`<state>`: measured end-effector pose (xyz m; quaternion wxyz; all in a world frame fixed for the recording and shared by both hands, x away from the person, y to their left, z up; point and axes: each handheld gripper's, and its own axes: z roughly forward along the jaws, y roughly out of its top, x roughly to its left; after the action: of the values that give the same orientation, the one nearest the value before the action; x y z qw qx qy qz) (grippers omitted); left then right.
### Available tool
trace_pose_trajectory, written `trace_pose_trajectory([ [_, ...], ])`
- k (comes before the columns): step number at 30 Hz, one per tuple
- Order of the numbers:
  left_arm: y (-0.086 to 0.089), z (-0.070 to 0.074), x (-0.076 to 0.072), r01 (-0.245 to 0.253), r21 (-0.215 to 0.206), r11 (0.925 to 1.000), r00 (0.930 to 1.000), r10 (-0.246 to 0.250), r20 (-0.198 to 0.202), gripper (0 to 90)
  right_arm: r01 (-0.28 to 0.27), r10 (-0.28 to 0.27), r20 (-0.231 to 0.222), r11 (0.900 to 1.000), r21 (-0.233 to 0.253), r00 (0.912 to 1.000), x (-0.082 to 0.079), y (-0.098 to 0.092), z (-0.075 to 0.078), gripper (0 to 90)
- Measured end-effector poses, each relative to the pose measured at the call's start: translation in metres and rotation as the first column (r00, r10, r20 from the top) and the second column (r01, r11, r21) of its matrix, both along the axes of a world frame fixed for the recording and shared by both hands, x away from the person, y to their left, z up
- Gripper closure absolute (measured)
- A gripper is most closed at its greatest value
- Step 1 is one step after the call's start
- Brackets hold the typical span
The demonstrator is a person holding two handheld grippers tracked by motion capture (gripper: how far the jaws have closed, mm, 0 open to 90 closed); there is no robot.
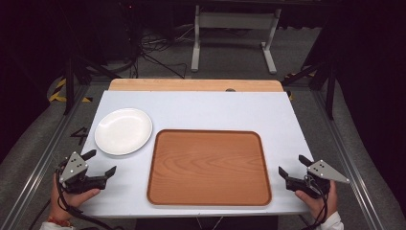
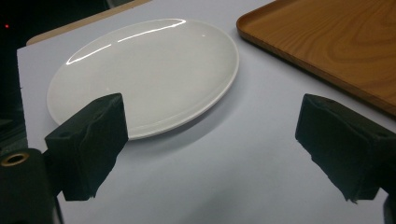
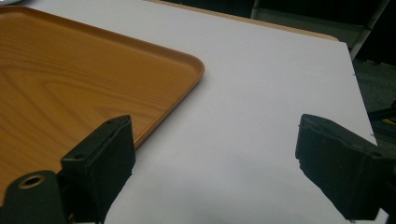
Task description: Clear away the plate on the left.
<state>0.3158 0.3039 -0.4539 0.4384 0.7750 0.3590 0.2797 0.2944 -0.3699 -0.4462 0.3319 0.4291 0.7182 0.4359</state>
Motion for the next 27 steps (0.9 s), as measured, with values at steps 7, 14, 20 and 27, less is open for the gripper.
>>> trace_pose_trajectory([
  [7,-0.002,-0.002,-0.003,0.003,0.026,0.9997,1.0,-0.003,-0.008,10.7,-0.006,0.006,0.004,1.0,-0.005,1.0,0.002,0.003,0.001,12.7],
  [14,-0.003,0.001,-0.005,0.003,0.081,0.9967,0.9999,-0.003,-0.01,11.3,-0.011,0.011,-0.001,1.0,-0.013,0.9999,0.003,0.006,0.001,12.7],
  [20,-0.02,0.007,0.01,0.0,0.203,0.9792,0.9999,0.003,-0.012,11.9,-0.013,0.013,-0.006,1.0,-0.018,0.9999,0.003,0.005,0.0,12.7],
  [27,-0.036,0.006,0.024,0.002,0.331,0.9437,0.9999,0.004,-0.017,14.4,-0.008,0.008,-0.013,1.0,-0.02,0.9999,0.004,0.006,-0.001,12.7],
])
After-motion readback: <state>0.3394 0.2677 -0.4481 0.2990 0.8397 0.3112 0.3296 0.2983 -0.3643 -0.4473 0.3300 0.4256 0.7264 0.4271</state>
